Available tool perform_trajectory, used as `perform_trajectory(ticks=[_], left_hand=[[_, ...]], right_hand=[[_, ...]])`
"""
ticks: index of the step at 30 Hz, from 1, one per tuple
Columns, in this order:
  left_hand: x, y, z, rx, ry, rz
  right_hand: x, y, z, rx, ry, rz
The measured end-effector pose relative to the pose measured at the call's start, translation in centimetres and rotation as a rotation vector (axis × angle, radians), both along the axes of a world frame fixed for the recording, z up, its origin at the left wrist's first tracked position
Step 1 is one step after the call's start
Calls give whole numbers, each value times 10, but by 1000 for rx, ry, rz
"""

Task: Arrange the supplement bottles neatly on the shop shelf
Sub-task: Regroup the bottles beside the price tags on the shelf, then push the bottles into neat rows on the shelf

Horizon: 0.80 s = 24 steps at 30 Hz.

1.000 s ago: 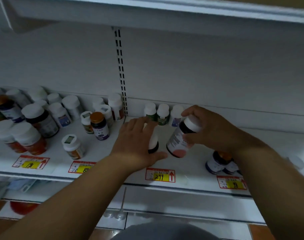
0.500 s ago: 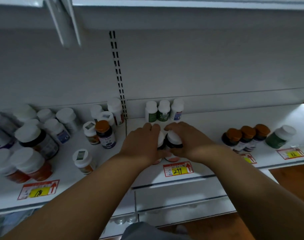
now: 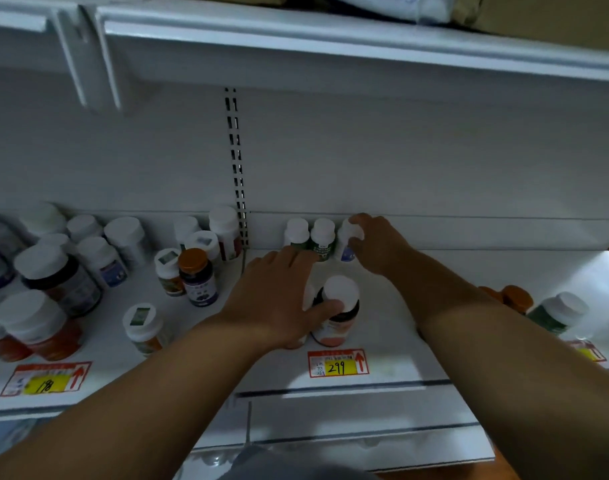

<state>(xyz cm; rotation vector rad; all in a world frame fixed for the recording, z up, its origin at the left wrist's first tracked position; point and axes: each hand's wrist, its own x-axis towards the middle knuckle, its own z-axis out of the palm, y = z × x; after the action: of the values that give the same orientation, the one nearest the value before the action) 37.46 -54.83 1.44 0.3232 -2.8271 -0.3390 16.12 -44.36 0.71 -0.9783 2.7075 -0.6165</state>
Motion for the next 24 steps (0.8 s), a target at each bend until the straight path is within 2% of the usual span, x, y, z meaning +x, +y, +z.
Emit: perform_trajectory(ticks=[3, 6, 11, 16, 21, 24], left_hand=[[-3, 2, 4, 28, 0, -2], [-5, 4, 10, 67, 15, 19], [-9, 8, 20, 97, 60, 18], [-4, 13, 25, 241, 210, 9], [13, 26, 23, 482, 251, -24], [36, 37, 24, 600, 320, -93]], right_hand=[[-10, -10, -7, 18, 68, 45], [-18, -12, -10, -25, 139, -7], [-14, 8, -2, -58, 114, -57], [20, 47, 36, -436, 135, -163], [88, 64, 68, -771, -158, -184], [133, 63, 73, -898, -268, -97]])
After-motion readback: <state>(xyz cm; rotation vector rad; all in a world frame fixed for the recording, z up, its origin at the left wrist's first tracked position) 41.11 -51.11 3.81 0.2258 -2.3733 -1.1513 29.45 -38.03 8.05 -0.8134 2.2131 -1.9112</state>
